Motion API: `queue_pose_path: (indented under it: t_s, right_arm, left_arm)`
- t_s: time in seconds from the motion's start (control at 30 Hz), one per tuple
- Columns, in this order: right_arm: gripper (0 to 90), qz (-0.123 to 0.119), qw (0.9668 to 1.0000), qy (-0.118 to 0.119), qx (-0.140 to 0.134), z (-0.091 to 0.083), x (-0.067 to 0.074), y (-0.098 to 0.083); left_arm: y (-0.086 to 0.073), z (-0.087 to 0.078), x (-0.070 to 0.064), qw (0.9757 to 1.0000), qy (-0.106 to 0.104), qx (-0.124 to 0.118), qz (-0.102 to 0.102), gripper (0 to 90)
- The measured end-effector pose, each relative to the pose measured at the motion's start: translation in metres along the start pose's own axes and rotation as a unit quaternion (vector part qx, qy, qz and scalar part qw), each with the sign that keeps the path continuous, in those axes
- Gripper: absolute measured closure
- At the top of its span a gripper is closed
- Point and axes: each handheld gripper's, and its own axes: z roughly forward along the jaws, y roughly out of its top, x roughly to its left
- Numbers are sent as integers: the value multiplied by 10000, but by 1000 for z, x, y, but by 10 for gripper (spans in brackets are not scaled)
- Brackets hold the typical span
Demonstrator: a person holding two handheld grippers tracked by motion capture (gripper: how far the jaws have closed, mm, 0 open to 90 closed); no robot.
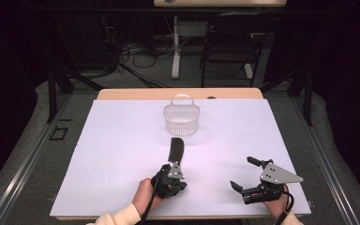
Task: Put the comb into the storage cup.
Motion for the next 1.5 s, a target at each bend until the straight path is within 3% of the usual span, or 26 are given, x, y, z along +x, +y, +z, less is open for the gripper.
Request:
queue_pose_path:
  t_s: [0.97, 1.5]
  right_arm:
    - [0, -28, 10000, 23, 84, 2, -1, 0]
    - [0, -16, 9999, 47, 104, 3, 0, 0]
  left_arm:
    - [-27, -24, 29, 9980, 422, 4, -462, 900]
    - [-34, -30, 40, 9970, 463, -28, -614, 899]
